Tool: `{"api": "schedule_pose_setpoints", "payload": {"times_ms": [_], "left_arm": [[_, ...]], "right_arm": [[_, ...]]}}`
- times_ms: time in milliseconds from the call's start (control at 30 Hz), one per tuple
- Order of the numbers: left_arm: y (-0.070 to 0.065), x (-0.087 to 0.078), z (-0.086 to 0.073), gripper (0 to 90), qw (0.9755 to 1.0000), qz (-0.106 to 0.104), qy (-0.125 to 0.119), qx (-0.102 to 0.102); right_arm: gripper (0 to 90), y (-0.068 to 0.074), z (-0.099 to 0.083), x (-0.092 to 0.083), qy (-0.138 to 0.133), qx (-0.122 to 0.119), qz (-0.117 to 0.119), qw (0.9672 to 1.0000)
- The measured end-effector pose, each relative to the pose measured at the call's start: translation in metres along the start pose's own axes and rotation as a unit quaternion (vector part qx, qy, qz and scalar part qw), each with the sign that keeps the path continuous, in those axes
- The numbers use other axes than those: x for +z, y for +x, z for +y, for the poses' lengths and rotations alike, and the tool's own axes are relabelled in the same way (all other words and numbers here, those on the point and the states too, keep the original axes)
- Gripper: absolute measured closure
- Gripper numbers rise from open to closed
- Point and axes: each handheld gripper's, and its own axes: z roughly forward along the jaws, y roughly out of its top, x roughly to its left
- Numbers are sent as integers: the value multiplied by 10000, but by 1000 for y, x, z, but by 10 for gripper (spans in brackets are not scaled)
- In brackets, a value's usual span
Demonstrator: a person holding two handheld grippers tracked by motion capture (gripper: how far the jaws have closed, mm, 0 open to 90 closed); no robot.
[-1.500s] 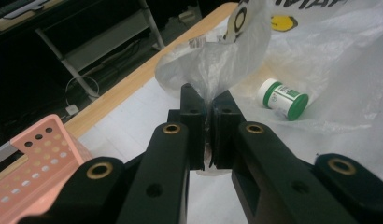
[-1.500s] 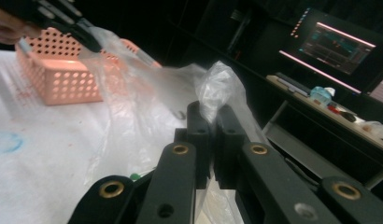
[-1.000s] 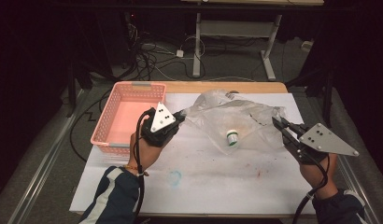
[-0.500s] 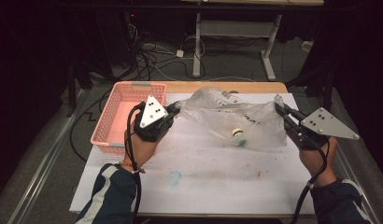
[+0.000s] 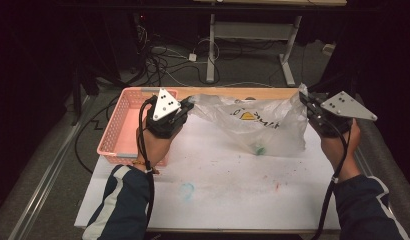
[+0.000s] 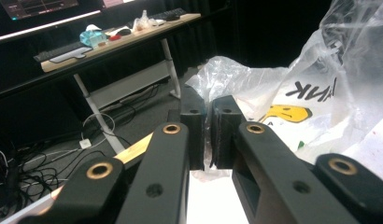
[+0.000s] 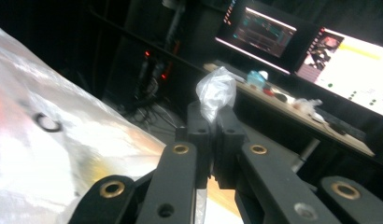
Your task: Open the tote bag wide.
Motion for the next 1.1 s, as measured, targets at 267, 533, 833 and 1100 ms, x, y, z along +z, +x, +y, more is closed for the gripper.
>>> {"api": "schedule_pose_setpoints", "payload": {"times_ms": [267, 533, 833, 1100], "left_arm": [[10, 18, 3, 837, 9997, 186, 112, -57], [17, 36, -1, 837, 9995, 199, 204, -164], [21, 55, 1, 836, 9990, 287, 259, -208], [21, 73, 3, 836, 9987, 348, 288, -229]], "right_arm": [[886, -12, 3, 31, 306, -15, -182, 9994], [886, -11, -2, 51, 518, -75, -294, 9982], [886, -17, -8, 67, 684, -16, -460, 9966], [886, -27, -11, 77, 792, 43, -629, 9949]]}}
